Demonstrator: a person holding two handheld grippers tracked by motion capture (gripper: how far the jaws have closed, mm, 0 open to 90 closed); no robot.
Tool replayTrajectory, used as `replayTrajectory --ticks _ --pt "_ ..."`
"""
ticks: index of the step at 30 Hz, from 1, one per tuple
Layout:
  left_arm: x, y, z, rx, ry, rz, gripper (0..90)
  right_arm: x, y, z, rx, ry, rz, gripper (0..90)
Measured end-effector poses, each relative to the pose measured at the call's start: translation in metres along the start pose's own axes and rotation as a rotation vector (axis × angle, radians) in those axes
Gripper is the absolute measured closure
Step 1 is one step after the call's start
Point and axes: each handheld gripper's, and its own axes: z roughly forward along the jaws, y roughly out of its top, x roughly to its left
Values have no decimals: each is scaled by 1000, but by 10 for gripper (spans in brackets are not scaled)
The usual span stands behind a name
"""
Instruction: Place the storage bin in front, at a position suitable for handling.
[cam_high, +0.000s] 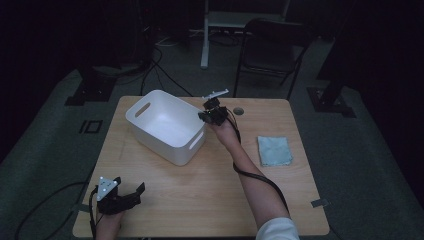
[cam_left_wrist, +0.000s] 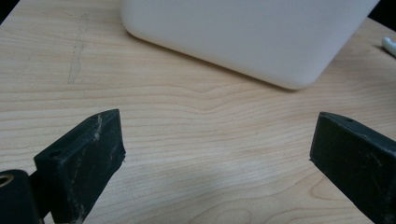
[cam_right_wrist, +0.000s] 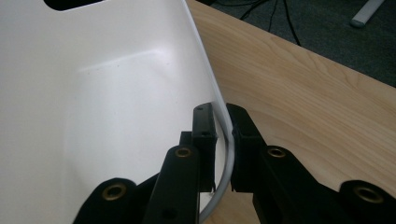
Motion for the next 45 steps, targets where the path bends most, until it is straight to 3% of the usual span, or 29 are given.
replayTrajectory --ticks 16,29,40,45 --pt "-2 0 2 -7 -1 22 28 5 -20 -23 6 25 -26 835" --pt "-8 3 0 15 -44 -18 26 3 -36 -42 17 52 -51 838" --pt "-11 4 -2 32 -35 4 25 1 -53 -61 21 71 -63 839" --pt "-12 5 -4 42 -57 -5 26 -1 -63 -72 18 80 -67 839"
